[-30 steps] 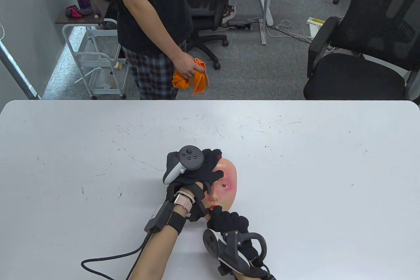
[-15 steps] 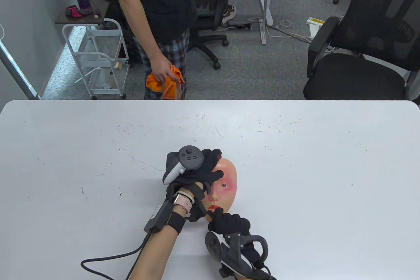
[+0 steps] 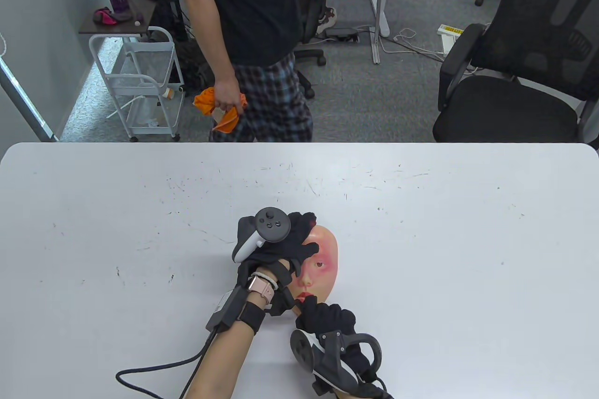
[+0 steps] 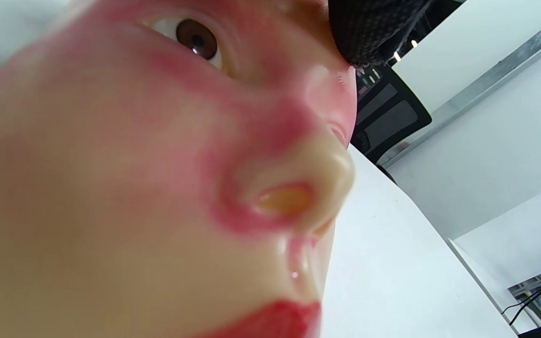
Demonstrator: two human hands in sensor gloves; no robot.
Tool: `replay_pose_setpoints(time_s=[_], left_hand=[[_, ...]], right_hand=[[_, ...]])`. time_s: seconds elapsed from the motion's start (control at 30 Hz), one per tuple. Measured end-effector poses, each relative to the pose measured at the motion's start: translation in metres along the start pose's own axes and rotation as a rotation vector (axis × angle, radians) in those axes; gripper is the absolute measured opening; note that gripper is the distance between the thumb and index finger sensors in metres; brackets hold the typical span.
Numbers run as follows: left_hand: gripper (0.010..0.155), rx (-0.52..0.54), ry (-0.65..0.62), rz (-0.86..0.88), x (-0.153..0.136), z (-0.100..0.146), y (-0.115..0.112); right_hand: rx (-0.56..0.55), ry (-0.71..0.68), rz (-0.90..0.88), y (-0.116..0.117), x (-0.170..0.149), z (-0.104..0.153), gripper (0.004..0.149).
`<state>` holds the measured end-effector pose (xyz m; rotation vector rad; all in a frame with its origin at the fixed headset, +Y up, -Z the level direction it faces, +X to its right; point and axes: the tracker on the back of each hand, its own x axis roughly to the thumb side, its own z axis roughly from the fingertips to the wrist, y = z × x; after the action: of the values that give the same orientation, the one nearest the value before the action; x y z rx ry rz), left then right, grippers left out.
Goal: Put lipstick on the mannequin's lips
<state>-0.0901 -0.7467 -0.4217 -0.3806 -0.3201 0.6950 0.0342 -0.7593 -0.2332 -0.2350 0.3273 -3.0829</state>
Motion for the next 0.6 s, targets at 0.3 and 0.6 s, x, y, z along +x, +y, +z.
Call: replay_pose_setpoints(time_s=[0.3, 0.6], left_hand=[[0.075, 0.001, 0.001, 0.000, 0.000, 0.000, 0.000], [0.075, -0.002, -0.002, 0.000, 0.000, 0.000, 0.000]], right_hand=[[-0.042, 0.054, 0.029, -0.003, -0.012, 0.007, 0.052], [0.013, -0.002, 0.044, 0.001, 0.005, -0.003, 0.052]])
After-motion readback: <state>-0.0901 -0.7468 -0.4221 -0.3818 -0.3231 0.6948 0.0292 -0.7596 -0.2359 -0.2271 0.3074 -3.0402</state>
